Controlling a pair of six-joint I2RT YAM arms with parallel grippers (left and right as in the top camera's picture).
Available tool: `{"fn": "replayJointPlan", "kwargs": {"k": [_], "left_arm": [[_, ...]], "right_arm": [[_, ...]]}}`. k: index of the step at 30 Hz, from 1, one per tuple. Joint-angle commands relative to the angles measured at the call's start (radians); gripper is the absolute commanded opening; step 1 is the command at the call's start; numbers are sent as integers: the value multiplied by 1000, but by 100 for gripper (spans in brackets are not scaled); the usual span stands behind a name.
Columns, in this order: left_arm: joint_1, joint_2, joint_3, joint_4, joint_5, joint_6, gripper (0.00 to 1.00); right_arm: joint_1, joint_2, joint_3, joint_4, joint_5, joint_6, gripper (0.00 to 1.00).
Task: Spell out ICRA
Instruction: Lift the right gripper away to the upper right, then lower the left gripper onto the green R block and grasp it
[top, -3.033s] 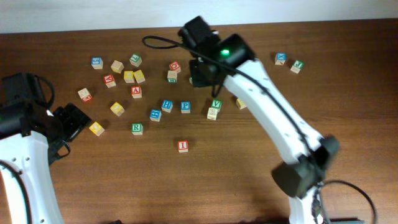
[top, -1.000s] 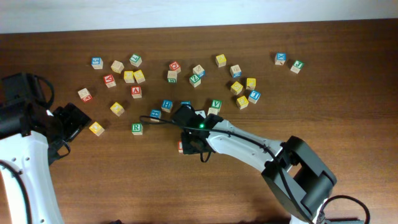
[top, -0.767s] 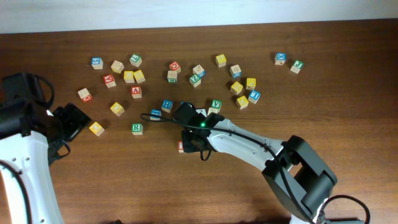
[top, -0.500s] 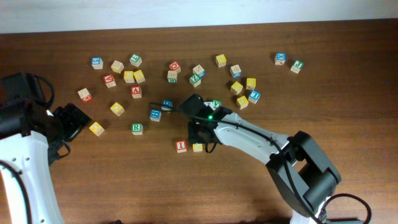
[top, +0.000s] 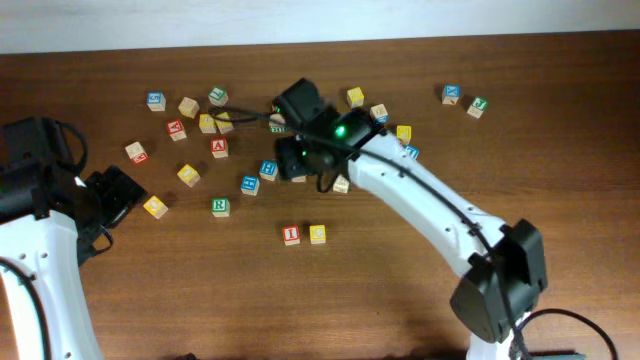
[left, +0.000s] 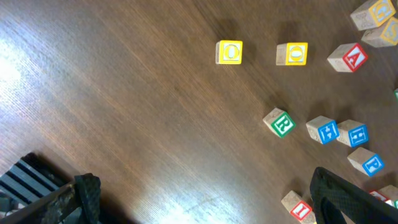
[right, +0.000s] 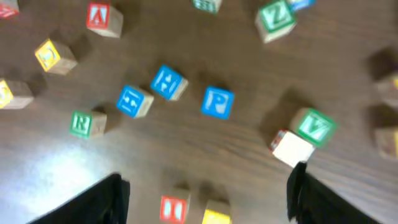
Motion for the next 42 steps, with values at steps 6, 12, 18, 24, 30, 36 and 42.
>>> {"fn": "replayJointPlan", "kwargs": {"k": [6, 12, 18, 24, 30, 36, 42], "left_arm": [[6, -3, 10, 0, -11, -9, 99], [6, -3, 10, 15, 25, -10, 99], [-33, -3, 6, -10, 312, 131, 99], [-150, -2, -21, 40, 237, 197, 99], [-240, 9, -48, 72, 216, 201, 99], [-339, 103, -161, 251, 50, 235, 94], [-428, 375, -164, 425, 46, 236, 99]], "right_arm": [[-422, -122, 266, -474, 1, -18, 98], [-534, -121, 265, -573, 2, -18, 98], [-533, -121, 265, -572, 1, -18, 98], [-533, -121, 265, -557, 1, -18, 98], [-533, -121, 265, -557, -14, -18, 98], [-531, -111, 261, -557, -111, -18, 98], [-533, -111, 261, -546, 125, -18, 98]]}}
